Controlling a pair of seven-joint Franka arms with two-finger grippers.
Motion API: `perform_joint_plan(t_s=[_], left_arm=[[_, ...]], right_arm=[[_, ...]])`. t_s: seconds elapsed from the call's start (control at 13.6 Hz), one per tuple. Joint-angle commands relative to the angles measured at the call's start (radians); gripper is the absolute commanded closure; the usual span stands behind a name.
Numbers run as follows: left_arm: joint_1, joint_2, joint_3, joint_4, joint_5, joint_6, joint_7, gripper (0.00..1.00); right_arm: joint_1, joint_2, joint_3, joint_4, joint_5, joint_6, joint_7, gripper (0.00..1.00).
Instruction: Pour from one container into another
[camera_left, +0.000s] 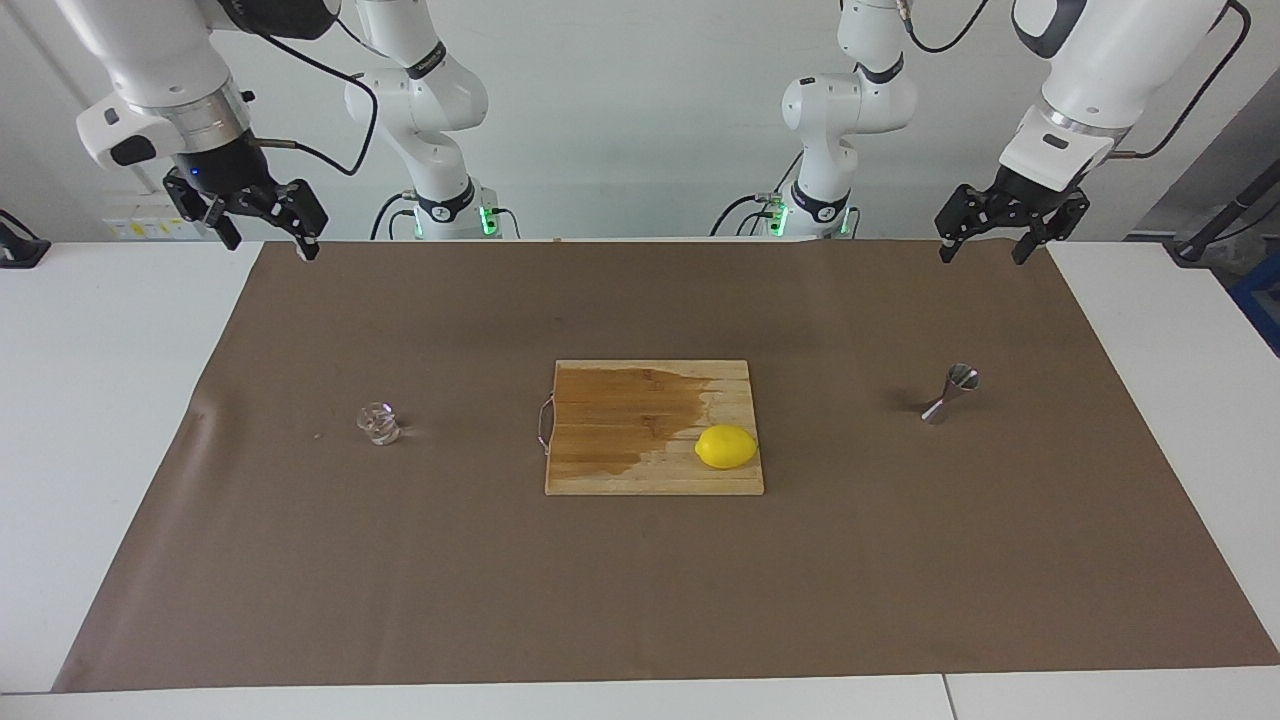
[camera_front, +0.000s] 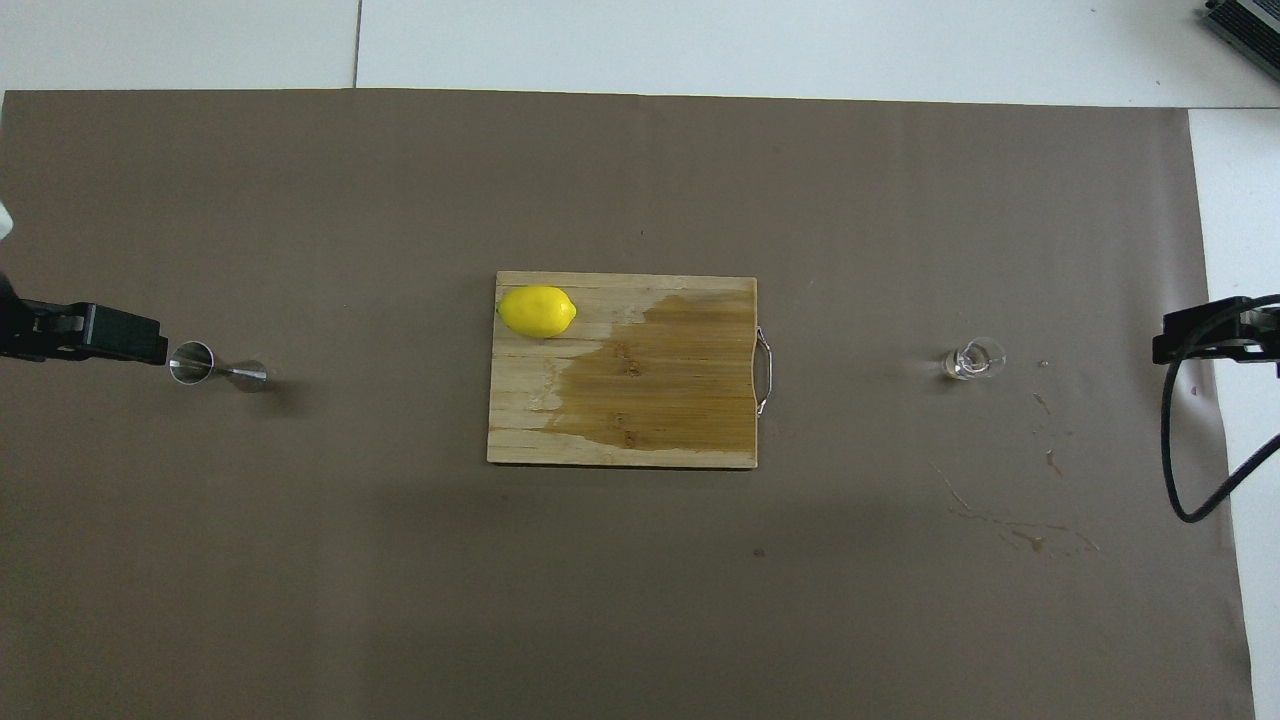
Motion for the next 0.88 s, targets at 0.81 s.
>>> perform_joint_plan(t_s=[0.81], left_arm=[[0.074,-0.036,0.024,-0.048,-0.047,-0.058,0.018,0.0]], right_arm=[[0.025,0.005,-0.007,0.006,0.005,0.005,0.0,0.0]])
